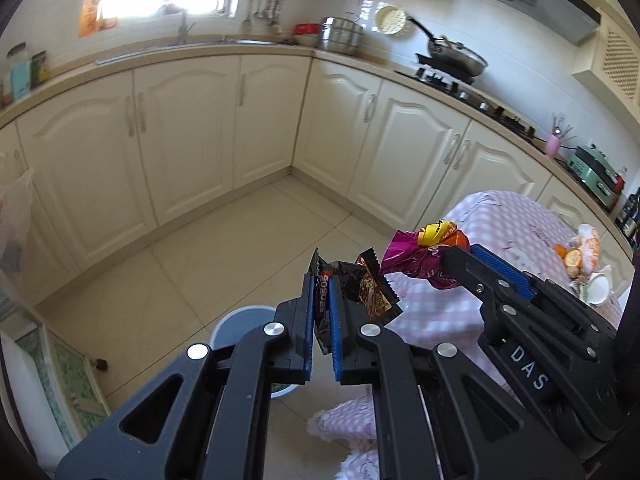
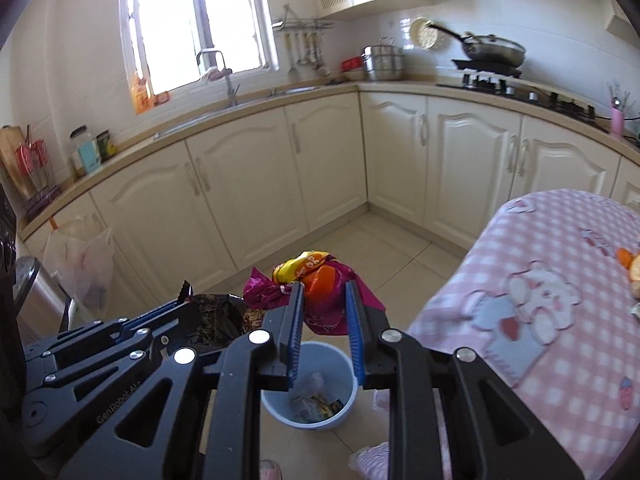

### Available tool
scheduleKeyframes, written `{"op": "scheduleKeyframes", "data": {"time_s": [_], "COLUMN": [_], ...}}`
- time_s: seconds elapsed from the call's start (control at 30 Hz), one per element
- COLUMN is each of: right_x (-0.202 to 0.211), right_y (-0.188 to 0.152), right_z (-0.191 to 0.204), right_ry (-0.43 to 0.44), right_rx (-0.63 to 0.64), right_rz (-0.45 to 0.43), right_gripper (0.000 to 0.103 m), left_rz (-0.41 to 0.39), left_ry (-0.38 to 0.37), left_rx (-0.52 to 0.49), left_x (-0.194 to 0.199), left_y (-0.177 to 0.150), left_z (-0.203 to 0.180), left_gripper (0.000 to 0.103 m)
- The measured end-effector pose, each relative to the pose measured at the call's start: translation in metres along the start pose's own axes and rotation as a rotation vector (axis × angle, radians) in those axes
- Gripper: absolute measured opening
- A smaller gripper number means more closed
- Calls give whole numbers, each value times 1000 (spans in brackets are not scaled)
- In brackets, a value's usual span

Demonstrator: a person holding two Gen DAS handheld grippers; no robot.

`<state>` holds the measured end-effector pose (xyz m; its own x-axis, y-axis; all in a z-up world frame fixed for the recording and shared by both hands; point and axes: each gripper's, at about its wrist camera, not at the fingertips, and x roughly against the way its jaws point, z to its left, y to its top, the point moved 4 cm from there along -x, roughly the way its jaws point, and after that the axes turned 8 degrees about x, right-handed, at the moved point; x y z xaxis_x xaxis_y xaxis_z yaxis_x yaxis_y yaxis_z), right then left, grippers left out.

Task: Collect trash
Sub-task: 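Carry both wrappers over the blue bin and open both tools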

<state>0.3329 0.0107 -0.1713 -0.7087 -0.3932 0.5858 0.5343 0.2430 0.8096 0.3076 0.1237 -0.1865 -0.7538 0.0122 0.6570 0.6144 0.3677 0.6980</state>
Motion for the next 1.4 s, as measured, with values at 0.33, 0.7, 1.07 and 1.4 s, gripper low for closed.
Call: {"op": "scheduleKeyframes", "data": {"time_s": [0.33,0.7,1.07,1.4], "right_x": [-77,-115,-129,-140], "right_y": [-29,-30,-33,-36], "right_z": [26,6,5,23], "right_ry": [50,3,7,36], "right_rx": [4,-33,-36,-20], "right_rz": [127,130,162,181], "right_gripper": [20,20,20,20], "left_rz": [114,150,144,145], "left_ry": [85,142,157,169], "left_rx": [61,56,75,113], "left_x": [-58,-106,-109,-105], "left_y": [-12,-2,-1,-3], "left_z": [53,58,64,80], "left_gripper": [6,24,53,54]}}
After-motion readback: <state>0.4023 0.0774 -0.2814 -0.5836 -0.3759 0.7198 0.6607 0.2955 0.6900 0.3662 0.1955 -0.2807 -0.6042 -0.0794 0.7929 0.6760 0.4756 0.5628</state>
